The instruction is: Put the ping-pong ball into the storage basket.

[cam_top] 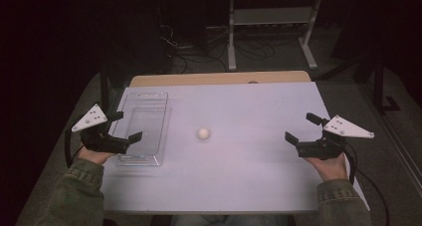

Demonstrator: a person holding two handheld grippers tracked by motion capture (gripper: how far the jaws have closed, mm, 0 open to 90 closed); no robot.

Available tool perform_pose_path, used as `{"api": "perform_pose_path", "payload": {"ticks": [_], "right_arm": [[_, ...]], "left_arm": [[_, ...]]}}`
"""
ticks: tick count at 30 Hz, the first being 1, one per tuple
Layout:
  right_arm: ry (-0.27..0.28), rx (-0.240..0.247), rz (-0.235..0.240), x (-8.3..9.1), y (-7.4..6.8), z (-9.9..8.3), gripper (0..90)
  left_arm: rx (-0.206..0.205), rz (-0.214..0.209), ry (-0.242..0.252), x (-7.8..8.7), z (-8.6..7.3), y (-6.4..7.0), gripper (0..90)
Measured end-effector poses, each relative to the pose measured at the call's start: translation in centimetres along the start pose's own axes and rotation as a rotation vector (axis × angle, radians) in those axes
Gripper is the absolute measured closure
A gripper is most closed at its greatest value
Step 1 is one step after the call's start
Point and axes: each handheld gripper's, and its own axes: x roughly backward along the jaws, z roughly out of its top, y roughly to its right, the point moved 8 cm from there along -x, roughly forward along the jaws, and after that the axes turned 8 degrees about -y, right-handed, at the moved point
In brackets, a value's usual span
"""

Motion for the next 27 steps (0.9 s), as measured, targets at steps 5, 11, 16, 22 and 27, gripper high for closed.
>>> {"api": "perform_pose_path", "payload": {"ticks": [5,11,16,22,27], "right_arm": [[0.0,-0.004,0.001,0.0,0.0,0.0,0.0],[-0.006,0.0,0.002,-0.1,0.0,-0.1,0.0],[-0.005,0.0,0.003,0.0,0.0,-0.1,0.0],[-0.005,-0.006,0.001,0.0,0.2,-0.1,0.0],[-0.004,-0.01,-0.002,0.1,0.3,-0.1,0.0]], "left_arm": [[-0.001,-0.017,-0.018,-0.2,0.4,-0.1,0.0],[-0.024,-0.031,-0.031,-0.4,1.3,0.0,0.0],[-0.031,-0.038,-0.05,-0.8,1.7,-0.1,0.0],[-0.045,-0.056,-0.064,-1.1,2.5,-0.1,0.0],[-0.059,-0.065,-0.082,-1.4,3.1,-0.1,0.0]]}}
